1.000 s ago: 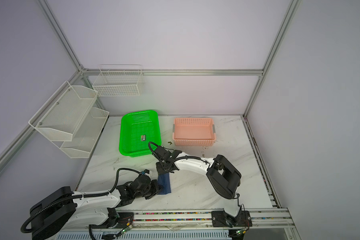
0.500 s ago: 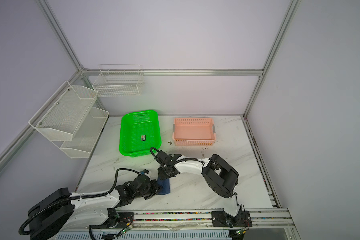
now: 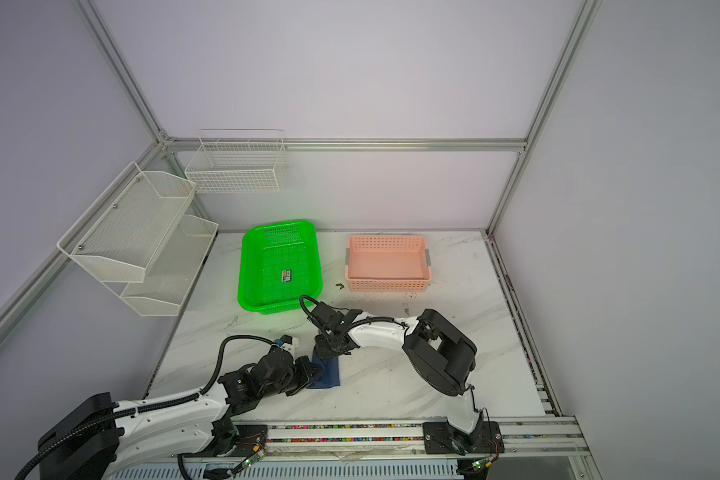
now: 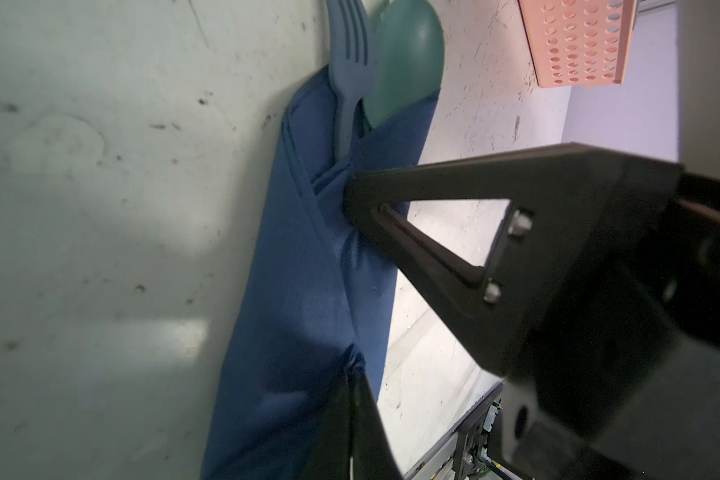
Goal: Place the utensils on the paper napkin and roll it up
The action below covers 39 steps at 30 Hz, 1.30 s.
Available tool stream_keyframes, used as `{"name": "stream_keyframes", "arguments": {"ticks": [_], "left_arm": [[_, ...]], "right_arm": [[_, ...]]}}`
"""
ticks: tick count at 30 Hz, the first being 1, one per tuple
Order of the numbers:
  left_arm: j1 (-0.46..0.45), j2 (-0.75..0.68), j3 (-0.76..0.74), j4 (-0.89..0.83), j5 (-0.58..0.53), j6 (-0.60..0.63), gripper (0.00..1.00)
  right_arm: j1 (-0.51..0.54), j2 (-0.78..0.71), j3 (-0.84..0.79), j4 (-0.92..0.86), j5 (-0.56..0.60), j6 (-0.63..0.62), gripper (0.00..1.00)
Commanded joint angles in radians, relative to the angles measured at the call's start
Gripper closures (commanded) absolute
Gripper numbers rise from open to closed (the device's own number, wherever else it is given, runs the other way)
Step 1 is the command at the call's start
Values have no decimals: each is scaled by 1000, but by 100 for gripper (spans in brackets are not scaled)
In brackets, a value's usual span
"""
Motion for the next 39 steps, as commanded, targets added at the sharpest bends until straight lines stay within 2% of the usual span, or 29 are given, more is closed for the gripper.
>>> {"name": "stream_keyframes", "arguments": {"ticks": [1,8,11,15,18,29,39], "left_arm": [[8,28,59,20,1,25,100],[7,140,62,40,46,8,100],[8,143,58,24,37,0,100],[7,122,56,-10,21,-3,100],[7,111,51,-24,14,-8,100],[8,114,30,18,9,-31,100],[7,87,8,47,-1,-48,100]], "right_arm": [[2,29,-27,-14,33,14,100],[8,15,-14,-20,24,20,98],[13,-9,-1,-30,23,22,87],[19,-67,16,-58,43,41,64],[25,-115,21,-87,69,68,59],[111,-122,52,-260,197,179,57],[146,-70,37,-257,188,222,58]]}}
